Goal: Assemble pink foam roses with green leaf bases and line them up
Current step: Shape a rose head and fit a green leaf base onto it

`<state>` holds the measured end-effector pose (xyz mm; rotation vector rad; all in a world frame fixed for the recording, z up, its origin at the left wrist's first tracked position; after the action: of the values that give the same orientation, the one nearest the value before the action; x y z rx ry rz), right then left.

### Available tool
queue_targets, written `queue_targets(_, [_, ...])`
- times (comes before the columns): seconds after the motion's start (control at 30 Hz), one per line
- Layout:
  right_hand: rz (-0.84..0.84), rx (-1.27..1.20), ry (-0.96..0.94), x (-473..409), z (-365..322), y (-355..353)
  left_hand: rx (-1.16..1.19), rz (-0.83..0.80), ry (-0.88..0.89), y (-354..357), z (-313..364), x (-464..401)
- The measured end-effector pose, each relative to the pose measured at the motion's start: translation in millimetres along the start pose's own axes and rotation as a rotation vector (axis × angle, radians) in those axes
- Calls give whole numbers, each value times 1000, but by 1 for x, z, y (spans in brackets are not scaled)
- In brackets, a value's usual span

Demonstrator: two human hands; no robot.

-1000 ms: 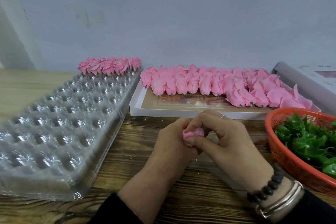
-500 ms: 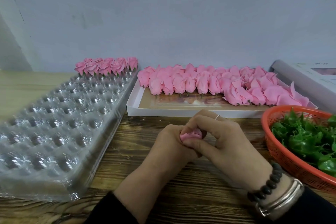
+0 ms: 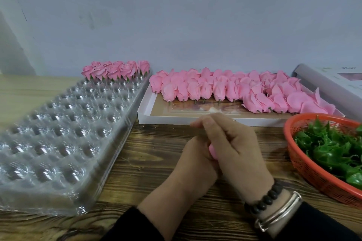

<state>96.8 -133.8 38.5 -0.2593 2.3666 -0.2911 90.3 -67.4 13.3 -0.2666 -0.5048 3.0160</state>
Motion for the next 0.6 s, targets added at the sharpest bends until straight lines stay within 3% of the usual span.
queue_targets(0.27, [-199,75,106,2,10,5,83,-32,22,-2,-2,4])
queue_targets(0.5, [-385,28,209,3,25,3,124,46,134,-12,5,4])
queue_targets(0.6, [-442,3,246,5,28,0,252,16,118,-11,4,4])
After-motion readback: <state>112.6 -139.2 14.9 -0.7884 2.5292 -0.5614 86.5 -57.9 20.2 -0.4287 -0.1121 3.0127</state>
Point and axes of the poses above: each hand's wrist, its own x-axis away from the middle knuckle, its own y-axis out of the palm, z = x × y, the point moved 5 cm from there along -x, towards the middle knuckle, and after that the axes turned 10 degrees about -y, right-handed, at the moved point
